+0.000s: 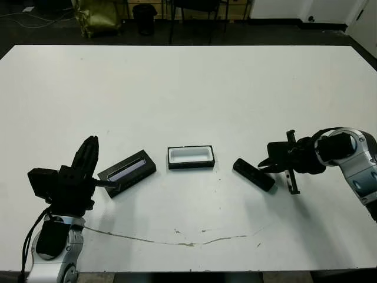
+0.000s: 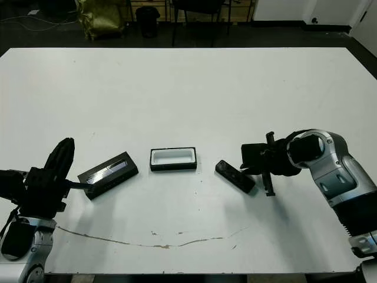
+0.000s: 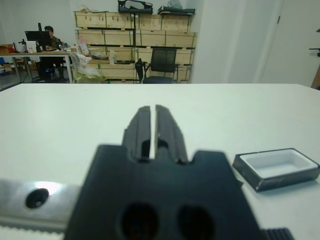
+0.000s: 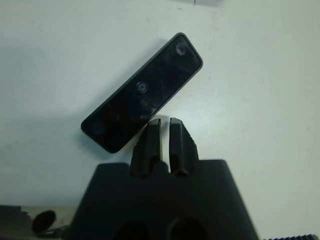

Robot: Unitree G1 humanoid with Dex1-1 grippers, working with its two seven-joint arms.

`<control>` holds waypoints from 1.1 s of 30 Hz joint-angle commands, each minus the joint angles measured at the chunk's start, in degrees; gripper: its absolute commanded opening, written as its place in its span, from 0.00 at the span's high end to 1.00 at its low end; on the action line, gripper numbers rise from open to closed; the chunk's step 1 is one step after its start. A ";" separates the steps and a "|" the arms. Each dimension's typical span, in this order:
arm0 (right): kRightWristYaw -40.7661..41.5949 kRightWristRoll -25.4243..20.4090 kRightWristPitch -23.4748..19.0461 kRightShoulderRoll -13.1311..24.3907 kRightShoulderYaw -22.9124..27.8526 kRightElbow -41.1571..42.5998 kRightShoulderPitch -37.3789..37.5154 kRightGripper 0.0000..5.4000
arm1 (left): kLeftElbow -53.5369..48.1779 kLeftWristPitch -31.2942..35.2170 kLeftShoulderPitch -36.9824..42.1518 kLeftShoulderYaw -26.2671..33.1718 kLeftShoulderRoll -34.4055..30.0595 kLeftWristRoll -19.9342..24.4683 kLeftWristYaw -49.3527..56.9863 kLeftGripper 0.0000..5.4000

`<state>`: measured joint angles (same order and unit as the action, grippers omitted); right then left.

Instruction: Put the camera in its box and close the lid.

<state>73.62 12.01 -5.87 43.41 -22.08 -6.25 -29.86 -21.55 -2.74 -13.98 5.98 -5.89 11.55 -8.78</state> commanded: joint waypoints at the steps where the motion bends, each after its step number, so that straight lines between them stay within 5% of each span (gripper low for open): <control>1: 0.78 -0.83 -1.37 1.13 0.18 1.18 1.50 1.00 | 0.43 0.83 -0.86 0.27 -0.03 0.24 -0.04 1.00; 10: -3.20 1.32 -2.42 1.09 0.47 -1.29 1.14 1.00 | 0.89 0.51 -0.62 0.16 0.00 0.15 -0.15 1.00; 14: -15.26 3.58 2.99 0.82 4.82 -8.55 0.29 1.00 | 0.38 0.91 -0.88 0.12 0.18 0.26 0.10 1.00; 22: -31.41 6.70 4.75 2.41 12.43 -10.85 -2.22 1.00 | 0.00 1.27 -1.25 0.01 0.13 -0.08 0.27 1.00; 27: -30.73 -3.23 4.36 0.43 19.68 -4.86 1.54 1.00 | 1.08 0.04 -0.93 -0.22 0.29 0.24 -0.46 1.00; 33: -27.16 -25.65 -7.32 -7.11 28.06 7.34 11.18 1.00 | 0.79 0.63 -0.99 -0.42 0.65 -0.23 0.07 1.00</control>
<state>45.93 -10.46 -10.84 38.13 4.70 -0.56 -21.92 -21.29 -2.90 -14.11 5.46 -5.02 11.66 -8.98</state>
